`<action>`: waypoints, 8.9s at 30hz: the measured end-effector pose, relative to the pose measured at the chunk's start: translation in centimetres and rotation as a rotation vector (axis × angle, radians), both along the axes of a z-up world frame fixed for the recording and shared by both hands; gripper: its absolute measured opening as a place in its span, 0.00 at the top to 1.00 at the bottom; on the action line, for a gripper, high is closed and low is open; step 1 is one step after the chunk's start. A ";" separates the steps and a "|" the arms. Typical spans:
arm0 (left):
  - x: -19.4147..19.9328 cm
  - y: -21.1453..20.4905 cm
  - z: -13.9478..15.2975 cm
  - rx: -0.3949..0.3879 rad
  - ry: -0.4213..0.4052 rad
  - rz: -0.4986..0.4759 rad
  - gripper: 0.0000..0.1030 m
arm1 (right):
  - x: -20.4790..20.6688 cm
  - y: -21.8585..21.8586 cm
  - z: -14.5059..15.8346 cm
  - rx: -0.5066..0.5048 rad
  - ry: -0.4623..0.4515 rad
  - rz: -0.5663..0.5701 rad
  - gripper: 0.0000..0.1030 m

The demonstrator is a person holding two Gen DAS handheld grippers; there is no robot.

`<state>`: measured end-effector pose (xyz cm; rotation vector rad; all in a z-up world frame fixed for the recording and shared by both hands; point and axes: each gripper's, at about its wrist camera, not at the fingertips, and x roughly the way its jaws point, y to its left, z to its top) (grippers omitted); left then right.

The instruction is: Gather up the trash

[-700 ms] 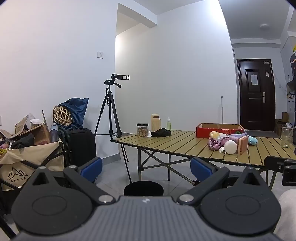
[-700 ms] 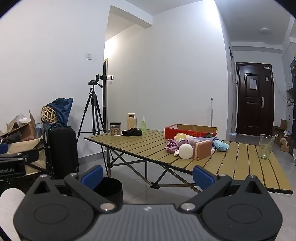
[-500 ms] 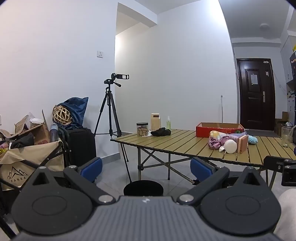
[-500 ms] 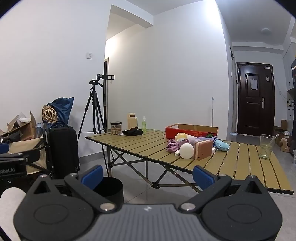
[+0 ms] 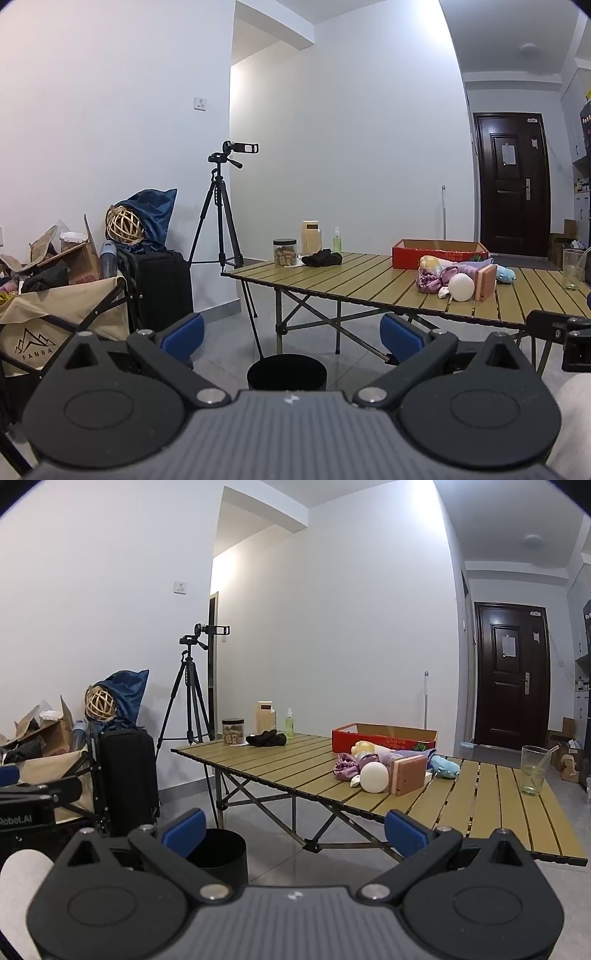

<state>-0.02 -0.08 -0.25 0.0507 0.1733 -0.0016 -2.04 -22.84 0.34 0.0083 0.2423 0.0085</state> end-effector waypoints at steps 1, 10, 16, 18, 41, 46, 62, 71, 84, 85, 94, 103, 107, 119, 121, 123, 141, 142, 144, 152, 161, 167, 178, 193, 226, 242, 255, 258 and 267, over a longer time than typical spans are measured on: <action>0.0 0.0 0.0 0.000 0.000 0.000 0.00 | 0.0 0.0 0.0 0.001 0.000 0.000 0.00; 0.4 0.0 -0.2 0.005 0.022 -0.002 0.00 | 0.1 -0.1 0.2 0.005 0.009 0.000 0.00; 0.6 -0.2 -0.6 0.014 0.058 -0.004 0.00 | 0.7 -0.1 0.1 0.011 0.028 0.003 0.00; 0.6 0.0 -0.9 0.013 0.075 0.000 0.00 | 1.0 0.0 -0.1 0.013 0.037 0.006 0.00; 0.9 0.1 -0.9 0.013 0.088 0.011 0.00 | 1.3 0.4 -0.3 0.009 0.037 0.018 0.00; 0.9 0.2 -0.9 0.013 0.084 0.014 0.00 | 1.3 0.3 -0.3 0.009 0.035 0.018 0.00; 1.0 0.0 -1.1 0.015 0.074 0.011 0.00 | 1.0 0.2 -0.4 0.007 0.031 0.023 0.00; 1.0 0.0 -1.1 0.016 0.072 0.009 0.00 | 1.0 0.4 -0.4 0.002 0.025 0.033 0.00; 4.8 -0.2 -0.6 0.012 0.068 0.003 0.00 | 3.6 -1.0 -0.2 -0.002 -0.023 0.005 0.00; 5.6 -0.3 -0.6 0.008 0.070 0.002 0.00 | 4.4 -1.4 -0.2 -0.002 -0.031 -0.003 0.00; 16.3 -4.5 -1.3 0.008 0.093 -0.074 0.00 | 14.0 -6.5 -1.2 0.039 -0.005 -0.026 0.00; 28.7 -11.8 -3.4 0.072 0.160 -0.198 0.00 | 27.6 -12.5 -3.2 0.094 0.101 -0.108 0.07; 33.6 -14.0 -4.0 0.075 0.195 -0.240 0.00 | 33.5 -14.3 -4.2 0.117 0.143 -0.122 0.15; 40.5 -15.9 -7.1 0.052 0.242 -0.317 0.00 | 42.5 -14.4 -7.4 0.037 0.232 -0.157 0.36; 40.8 -16.4 -7.3 0.065 0.239 -0.326 0.00 | 42.8 -14.7 -7.8 0.033 0.240 -0.172 0.39; 41.1 -16.8 -7.6 0.061 0.251 -0.327 0.00 | 42.8 -15.1 -8.1 0.056 0.248 -0.176 0.43; 42.9 -23.5 -7.5 0.057 0.357 -0.537 0.29 | 40.2 -19.1 -7.9 0.255 0.208 -0.149 0.52; 43.3 -24.3 -7.7 0.057 0.378 -0.543 0.32 | 40.0 -19.4 -7.8 0.255 0.204 -0.155 0.52; 44.3 -25.7 -8.3 0.054 0.430 -0.555 0.41 | 39.5 -19.9 -7.6 0.260 0.197 -0.163 0.52; 45.4 -27.4 -9.3 0.070 0.451 -0.558 0.92 | 39.3 -21.1 -7.9 0.276 0.216 -0.161 0.52; 43.9 -25.0 -7.7 0.069 0.405 -0.524 0.93 | 39.0 -20.2 -7.3 0.245 0.202 -0.147 0.52; 42.0 -18.9 -5.5 0.054 0.365 -0.428 0.93 | 39.1 -16.3 -5.6 0.190 0.174 -0.040 0.51; 40.4 -1.7 -2.8 -0.018 0.330 -0.134 0.93 | 42.8 -0.6 -3.3 0.132 0.180 0.262 0.51; 49.6 10.6 -11.1 -0.109 0.686 0.086 0.93 | 54.8 13.5 -9.4 0.064 0.501 0.459 0.50; 56.4 11.7 -21.8 -0.090 0.999 0.135 0.52 | 62.8 18.3 -21.8 -0.133 0.747 0.447 0.38; 49.7 10.2 -11.1 -0.040 0.711 0.177 0.37 | 56.7 16.1 -12.9 -0.050 0.563 0.465 0.38; 35.0 1.1 2.8 0.011 0.252 0.015 0.13 | 41.1 5.0 2.9 0.009 0.164 0.334 0.23; 32.0 -1.5 4.4 0.009 0.181 -0.049 0.08 | 36.7 1.6 5.1 0.012 0.085 0.274 0.18; 23.4 -8.8 5.4 0.002 0.000 -0.235 0.01 | 23.8 -9.0 7.1 -0.040 -0.055 -0.014 0.09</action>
